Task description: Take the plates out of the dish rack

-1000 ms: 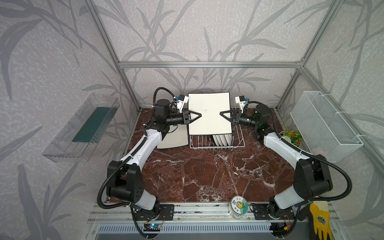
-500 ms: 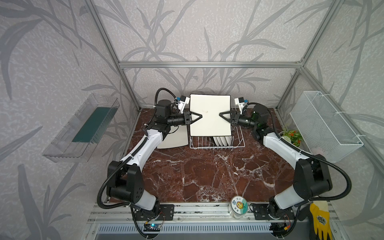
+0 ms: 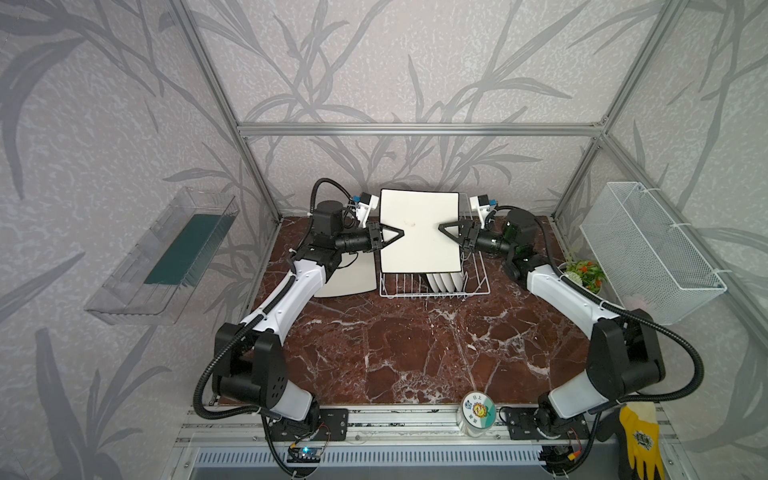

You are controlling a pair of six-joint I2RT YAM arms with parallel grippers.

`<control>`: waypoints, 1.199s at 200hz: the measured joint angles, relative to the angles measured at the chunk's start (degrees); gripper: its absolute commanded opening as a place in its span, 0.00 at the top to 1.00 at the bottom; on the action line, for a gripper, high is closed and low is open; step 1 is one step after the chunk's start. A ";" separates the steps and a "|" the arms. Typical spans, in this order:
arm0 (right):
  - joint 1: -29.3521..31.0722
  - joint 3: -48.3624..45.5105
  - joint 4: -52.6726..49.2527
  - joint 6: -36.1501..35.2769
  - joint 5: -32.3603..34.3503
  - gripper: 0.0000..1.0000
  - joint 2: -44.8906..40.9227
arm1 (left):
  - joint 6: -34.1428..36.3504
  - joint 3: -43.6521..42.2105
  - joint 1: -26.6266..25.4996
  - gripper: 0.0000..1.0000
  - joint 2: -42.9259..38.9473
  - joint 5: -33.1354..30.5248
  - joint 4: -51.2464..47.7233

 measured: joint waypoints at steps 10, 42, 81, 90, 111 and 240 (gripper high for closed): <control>-0.09 0.33 -0.70 -0.09 0.02 0.25 -0.22 | -0.44 -0.04 0.35 1.00 -0.02 -0.28 0.02; -0.13 2.73 -6.47 -1.95 0.44 0.14 -0.94 | -1.38 -0.04 1.11 1.00 -0.22 -1.09 0.00; -0.20 4.72 -13.57 -5.81 1.53 0.01 -3.15 | -1.57 0.55 2.38 1.00 -1.31 -2.78 -1.99; -0.20 5.25 -15.39 -6.99 1.66 0.01 -3.80 | -1.18 1.25 3.02 1.00 -1.66 -3.17 -3.37; -0.24 7.17 -20.00 -10.58 1.92 0.01 -5.35 | 0.37 4.09 4.85 1.00 -2.19 -5.62 -7.98; 1.60 5.49 -34.05 -29.66 9.14 0.01 -15.10 | 11.63 12.09 20.00 1.00 -9.88 -12.55 -32.70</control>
